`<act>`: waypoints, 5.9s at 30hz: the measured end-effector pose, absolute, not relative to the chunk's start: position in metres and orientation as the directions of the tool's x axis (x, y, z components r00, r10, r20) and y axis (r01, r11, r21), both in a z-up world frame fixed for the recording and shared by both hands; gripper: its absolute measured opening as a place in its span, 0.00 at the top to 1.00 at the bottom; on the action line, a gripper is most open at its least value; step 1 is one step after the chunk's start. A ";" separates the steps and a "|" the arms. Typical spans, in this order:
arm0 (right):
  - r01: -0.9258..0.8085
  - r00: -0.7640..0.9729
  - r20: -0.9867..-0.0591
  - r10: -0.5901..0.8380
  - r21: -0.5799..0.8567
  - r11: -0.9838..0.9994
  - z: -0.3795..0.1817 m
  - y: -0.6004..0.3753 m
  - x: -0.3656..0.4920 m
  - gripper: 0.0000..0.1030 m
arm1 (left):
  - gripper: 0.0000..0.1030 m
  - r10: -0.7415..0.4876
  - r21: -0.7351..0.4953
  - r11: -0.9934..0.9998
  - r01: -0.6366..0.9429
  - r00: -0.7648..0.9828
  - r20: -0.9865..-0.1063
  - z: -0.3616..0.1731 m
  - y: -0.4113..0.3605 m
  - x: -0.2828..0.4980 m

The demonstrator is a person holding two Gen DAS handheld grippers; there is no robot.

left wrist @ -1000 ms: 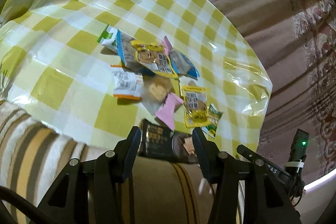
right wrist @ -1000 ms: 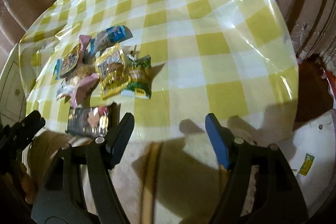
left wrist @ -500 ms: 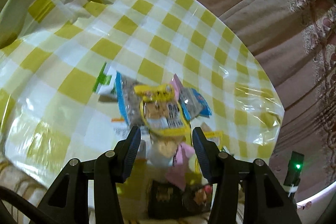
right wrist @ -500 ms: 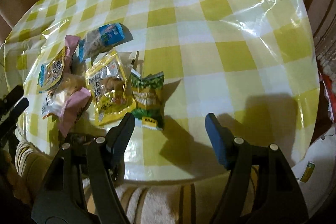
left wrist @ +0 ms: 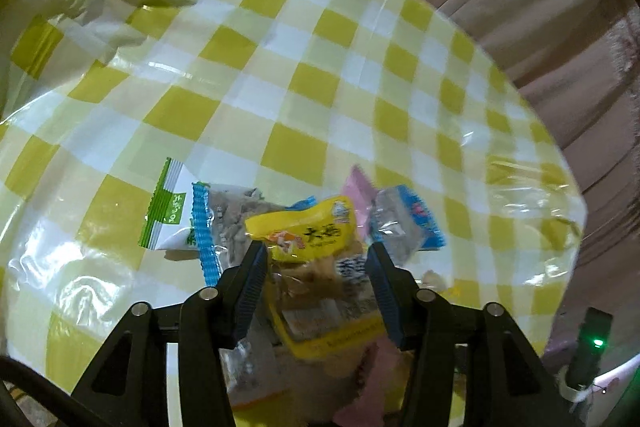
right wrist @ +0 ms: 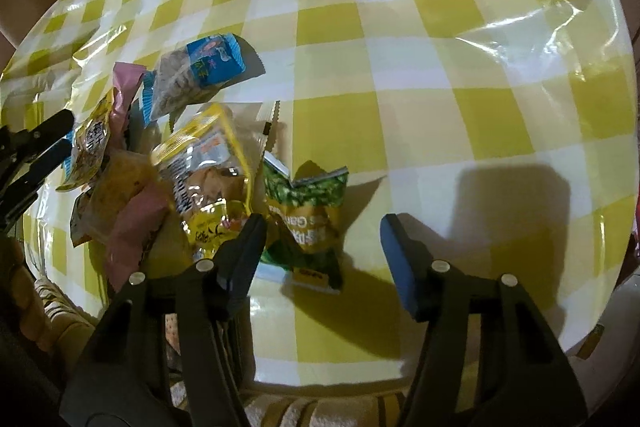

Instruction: Organize snacks

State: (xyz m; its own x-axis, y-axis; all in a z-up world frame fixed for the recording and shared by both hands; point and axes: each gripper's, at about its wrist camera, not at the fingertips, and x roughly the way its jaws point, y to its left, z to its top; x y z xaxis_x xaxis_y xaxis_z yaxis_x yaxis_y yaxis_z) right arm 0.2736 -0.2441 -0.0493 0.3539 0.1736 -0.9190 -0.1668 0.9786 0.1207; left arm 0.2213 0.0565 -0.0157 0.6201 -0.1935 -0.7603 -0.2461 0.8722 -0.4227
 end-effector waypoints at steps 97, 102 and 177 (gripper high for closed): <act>0.317 0.475 -0.877 -0.078 0.087 0.945 -0.022 -0.590 0.098 0.71 | 0.33 -0.555 -0.388 0.783 0.485 0.263 -0.789 0.020 -0.349 0.085; 0.320 0.459 -0.885 -0.074 0.087 0.943 -0.028 -0.590 0.102 0.70 | 0.27 -0.558 -0.413 0.787 0.458 0.241 -0.794 0.013 -0.349 0.090; -0.252 0.504 -0.847 0.167 0.040 0.967 0.012 -0.284 0.123 0.30 | 0.27 -0.154 -0.453 0.837 -0.307 0.663 -0.733 0.021 0.043 0.022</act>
